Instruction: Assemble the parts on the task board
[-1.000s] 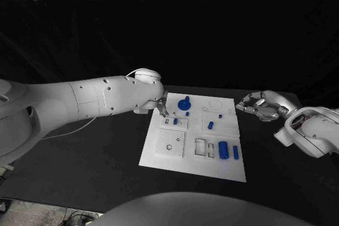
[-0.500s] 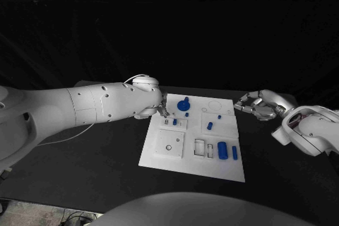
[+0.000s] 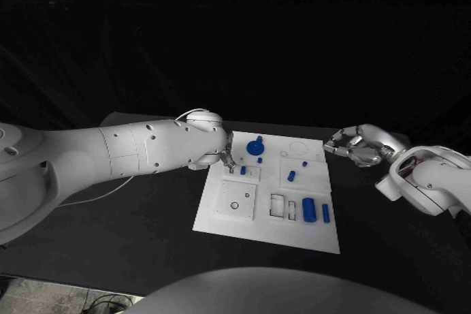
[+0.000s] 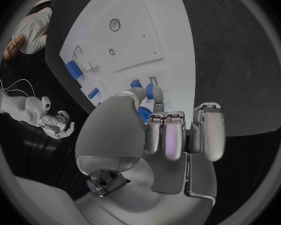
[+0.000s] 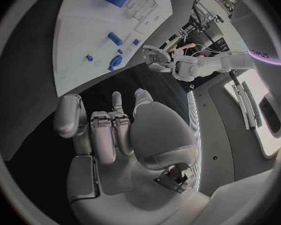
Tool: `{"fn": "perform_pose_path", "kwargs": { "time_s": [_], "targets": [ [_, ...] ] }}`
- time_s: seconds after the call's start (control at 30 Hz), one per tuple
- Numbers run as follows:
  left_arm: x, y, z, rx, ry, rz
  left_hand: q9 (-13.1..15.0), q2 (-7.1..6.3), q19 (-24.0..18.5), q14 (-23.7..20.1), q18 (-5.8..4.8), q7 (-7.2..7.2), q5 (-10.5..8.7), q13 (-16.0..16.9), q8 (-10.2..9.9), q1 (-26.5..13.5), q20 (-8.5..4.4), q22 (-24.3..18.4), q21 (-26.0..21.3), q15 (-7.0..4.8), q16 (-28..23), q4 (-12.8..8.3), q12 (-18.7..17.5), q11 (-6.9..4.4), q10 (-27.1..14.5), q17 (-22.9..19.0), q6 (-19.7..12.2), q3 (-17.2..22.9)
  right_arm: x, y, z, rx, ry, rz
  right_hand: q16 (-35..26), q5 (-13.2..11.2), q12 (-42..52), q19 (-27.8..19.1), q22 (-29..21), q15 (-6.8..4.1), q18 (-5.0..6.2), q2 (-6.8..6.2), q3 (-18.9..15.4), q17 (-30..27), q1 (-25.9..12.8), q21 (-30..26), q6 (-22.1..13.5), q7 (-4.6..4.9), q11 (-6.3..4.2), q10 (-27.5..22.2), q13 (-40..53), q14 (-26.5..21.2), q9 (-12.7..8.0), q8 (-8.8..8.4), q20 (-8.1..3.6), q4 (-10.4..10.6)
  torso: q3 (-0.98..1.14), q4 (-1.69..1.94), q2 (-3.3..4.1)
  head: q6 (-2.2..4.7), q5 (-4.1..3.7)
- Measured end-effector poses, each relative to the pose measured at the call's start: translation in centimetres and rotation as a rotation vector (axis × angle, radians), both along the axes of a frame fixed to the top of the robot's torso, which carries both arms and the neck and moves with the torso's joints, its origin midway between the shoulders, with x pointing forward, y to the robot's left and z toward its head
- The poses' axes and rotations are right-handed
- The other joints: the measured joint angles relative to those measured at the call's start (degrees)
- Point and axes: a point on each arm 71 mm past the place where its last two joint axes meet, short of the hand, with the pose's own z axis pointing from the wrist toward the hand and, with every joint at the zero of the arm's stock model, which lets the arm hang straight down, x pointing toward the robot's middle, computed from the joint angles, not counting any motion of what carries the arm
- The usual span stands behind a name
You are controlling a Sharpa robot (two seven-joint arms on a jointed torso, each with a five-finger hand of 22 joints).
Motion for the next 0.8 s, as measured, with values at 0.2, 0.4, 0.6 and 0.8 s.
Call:
{"fn": "perform_pose_path", "kwargs": {
  "time_s": [0.2, 0.4, 0.6, 0.8],
  "targets": [
    [-0.1, -0.1, -0.4, 0.007, 0.014, -0.004, -0.3, 0.71, 0.0, 0.0, 0.0, 0.19, -0.31, 0.0, -0.5, -0.7, 0.0, 0.0, 0.0, 0.0, 0.0, -0.4, 0.0, 0.0, 0.0, 0.0, 0.2, 0.0, 0.0, 0.0, 0.0, 0.0, 0.0, 0.0, 0.0, 0.0, 0.0, 0.0, 0.0, 0.0, 0.0, 0.16, 0.0, 0.0, 0.2, 0.0, 0.0, 0.0, 0.0, 0.0, 0.0, 0.0, 0.0, 0.0, 0.0, 0.0, -0.1, 0.2, -0.19, 0.0, -0.11],
    [-0.3, 0.0, -1.0, 0.012, 0.025, -0.002, -0.4, 0.65, 0.0, 0.0, 0.0, 0.2, -0.52, 0.0, -0.5, -1.3, 0.0, 0.0, -0.2, 0.0, 0.0, -1.1, 0.0, 0.0, 0.0, 0.0, 0.2, 0.8, 0.0, 0.0, 0.0, 0.001, 0.0, 0.0, 0.0, 0.0, 0.1, 0.0, 0.0, 0.0, 0.0, 0.16, 0.0, 0.0, 0.2, 0.0, 0.0, 0.0, 0.01, 0.0, 0.0, 0.0, 0.0, 0.0, 0.0, 0.0, -0.23, 0.4, -0.36, 0.0, -0.3],
    [-0.4, 0.1, -1.5, 0.012, 0.029, -0.003, -0.4, 0.79, 0.0, 0.0, 0.0, 0.19, -0.55, 0.0, -0.6, -1.7, 0.0, 0.0, -0.2, 0.0, 0.0, -1.6, 0.0, 0.0, 0.0, 0.0, 0.2, 1.3, -0.1, 0.0, 0.0, 0.002, 0.0, 0.001, 0.0, 0.0, 0.2, 0.0, 0.0, 0.0, 0.0, 0.23, 0.0, 0.0, 0.2, 0.0, 0.0, 0.0, 0.01, 0.0, 0.0, 0.0, 0.0, 0.0, 0.0, 0.0, -0.35, 0.57, -0.49, 0.0, -0.57],
    [-0.4, 0.0, -1.6, 0.006, 0.015, -0.012, -0.4, 0.65, 0.0, 0.0, 0.0, 0.19, -0.74, 0.0, -0.7, -1.9, 0.0, 0.0, -0.2, 0.0, 0.0, -1.7, 0.0, 0.0, 0.0, 0.0, 0.2, 1.4, -0.1, 0.0, 0.0, 0.002, 0.0, 0.0, 0.0, 0.0, 0.0, 0.0, 0.0, 0.0, 0.0, 0.23, 0.0, 0.0, 0.2, 0.0, 0.0, 0.0, 0.02, 0.0, 0.0, 0.0, 0.0, 0.0, 0.0, 0.0, -0.43, 0.71, -0.65, 0.0, -0.77]
  ]
}}
